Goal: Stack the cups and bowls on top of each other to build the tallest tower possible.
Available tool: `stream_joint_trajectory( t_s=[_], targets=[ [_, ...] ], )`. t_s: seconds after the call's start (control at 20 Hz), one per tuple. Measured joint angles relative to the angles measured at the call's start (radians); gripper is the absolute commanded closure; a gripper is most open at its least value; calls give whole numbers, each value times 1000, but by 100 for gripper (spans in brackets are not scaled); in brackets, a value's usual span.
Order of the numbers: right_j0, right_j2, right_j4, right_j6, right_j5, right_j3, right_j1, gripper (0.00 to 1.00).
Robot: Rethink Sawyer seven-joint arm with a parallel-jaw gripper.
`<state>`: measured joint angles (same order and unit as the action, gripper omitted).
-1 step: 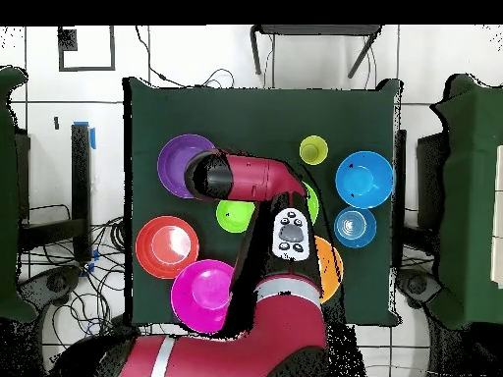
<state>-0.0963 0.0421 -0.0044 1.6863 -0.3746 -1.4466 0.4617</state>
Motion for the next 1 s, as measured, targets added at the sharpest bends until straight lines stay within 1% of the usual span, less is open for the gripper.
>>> stream_joint_trajectory(
  t_s=[1.0],
  targets=[
    [-48,-50,-1,0,0,0,-10,0]
  ],
)
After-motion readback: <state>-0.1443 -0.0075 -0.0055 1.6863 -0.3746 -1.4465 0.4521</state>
